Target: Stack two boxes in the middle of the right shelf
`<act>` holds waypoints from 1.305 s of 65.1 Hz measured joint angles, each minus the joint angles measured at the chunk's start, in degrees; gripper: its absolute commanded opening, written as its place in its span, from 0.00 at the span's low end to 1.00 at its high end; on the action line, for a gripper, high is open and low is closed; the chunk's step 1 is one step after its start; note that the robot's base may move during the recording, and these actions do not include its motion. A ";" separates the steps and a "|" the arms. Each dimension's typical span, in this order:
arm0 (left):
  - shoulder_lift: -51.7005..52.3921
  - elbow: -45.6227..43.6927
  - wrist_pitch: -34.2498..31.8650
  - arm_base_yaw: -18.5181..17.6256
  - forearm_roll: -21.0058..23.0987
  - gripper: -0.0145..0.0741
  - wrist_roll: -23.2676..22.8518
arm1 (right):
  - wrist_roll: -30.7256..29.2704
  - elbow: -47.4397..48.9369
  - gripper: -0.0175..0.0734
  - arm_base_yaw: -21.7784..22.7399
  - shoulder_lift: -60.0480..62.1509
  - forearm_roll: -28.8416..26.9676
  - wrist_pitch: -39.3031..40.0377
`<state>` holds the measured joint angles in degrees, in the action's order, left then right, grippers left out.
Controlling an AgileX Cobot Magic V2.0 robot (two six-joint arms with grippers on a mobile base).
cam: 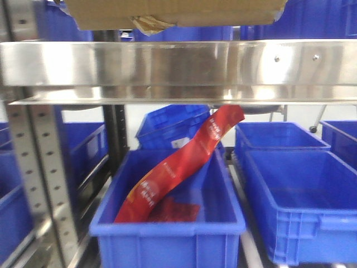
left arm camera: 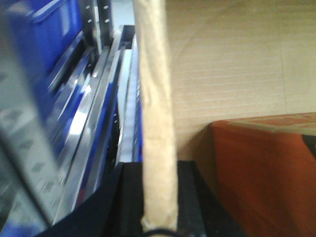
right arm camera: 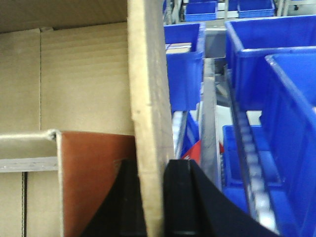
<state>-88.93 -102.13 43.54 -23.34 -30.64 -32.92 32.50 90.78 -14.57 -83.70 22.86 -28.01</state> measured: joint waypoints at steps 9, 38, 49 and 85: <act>0.00 0.00 0.00 0.00 0.00 0.04 0.00 | 0.00 0.00 0.02 0.00 0.00 0.00 0.09; 0.00 0.00 0.00 0.00 0.00 0.04 0.00 | 0.00 0.00 0.02 0.00 0.00 0.00 0.09; 0.00 0.00 0.00 0.00 0.00 0.04 0.00 | 0.00 0.00 0.02 0.00 0.00 0.00 0.09; 0.00 0.00 0.00 0.00 0.00 0.04 0.00 | 0.00 0.00 0.02 0.00 0.00 0.00 0.09</act>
<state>-88.93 -102.13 43.54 -23.34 -30.64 -32.92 32.50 90.78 -14.57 -83.70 22.86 -27.91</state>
